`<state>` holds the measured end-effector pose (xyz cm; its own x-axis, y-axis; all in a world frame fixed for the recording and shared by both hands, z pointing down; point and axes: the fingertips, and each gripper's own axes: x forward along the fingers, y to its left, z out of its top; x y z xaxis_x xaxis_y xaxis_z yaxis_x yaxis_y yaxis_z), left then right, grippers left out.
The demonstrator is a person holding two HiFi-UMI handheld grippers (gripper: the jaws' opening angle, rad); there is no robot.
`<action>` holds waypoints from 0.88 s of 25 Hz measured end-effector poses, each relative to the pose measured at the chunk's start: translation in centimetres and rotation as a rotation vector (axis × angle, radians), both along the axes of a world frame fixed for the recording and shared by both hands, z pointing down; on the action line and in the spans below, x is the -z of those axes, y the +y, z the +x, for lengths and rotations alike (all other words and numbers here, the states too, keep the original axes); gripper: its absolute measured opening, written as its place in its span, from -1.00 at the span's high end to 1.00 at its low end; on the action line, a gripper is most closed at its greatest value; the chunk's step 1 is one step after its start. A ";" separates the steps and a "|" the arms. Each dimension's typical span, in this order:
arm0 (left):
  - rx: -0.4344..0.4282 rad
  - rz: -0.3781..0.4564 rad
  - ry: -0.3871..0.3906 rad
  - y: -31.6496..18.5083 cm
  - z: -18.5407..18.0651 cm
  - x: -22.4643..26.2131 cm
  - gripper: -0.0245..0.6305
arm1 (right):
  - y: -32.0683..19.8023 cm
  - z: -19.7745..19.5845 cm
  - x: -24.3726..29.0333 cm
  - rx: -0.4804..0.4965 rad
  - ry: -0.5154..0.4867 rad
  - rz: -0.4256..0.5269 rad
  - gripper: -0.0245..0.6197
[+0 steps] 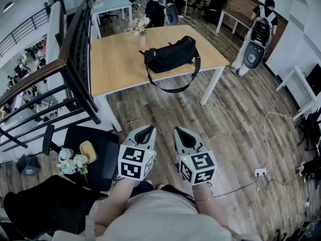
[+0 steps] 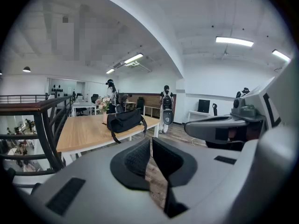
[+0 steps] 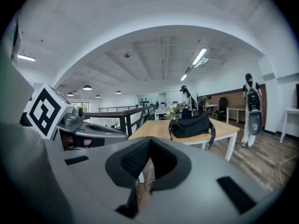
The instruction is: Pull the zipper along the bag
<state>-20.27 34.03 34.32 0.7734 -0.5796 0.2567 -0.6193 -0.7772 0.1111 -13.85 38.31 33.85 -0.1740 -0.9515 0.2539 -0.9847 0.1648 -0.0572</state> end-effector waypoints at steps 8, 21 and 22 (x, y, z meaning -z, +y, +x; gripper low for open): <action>0.014 -0.010 0.005 -0.5 -0.1 -0.5 0.84 | -0.2 -0.9 -0.2 0.017 0.044 0.006 0.90; -0.068 0.022 -0.007 1.0 2.5 -1.1 0.83 | 0.5 2.4 -0.8 -0.033 0.033 0.017 0.91; -0.068 0.032 -0.002 1.1 2.9 -0.9 0.83 | 0.7 2.9 -0.7 -0.033 0.030 0.017 0.91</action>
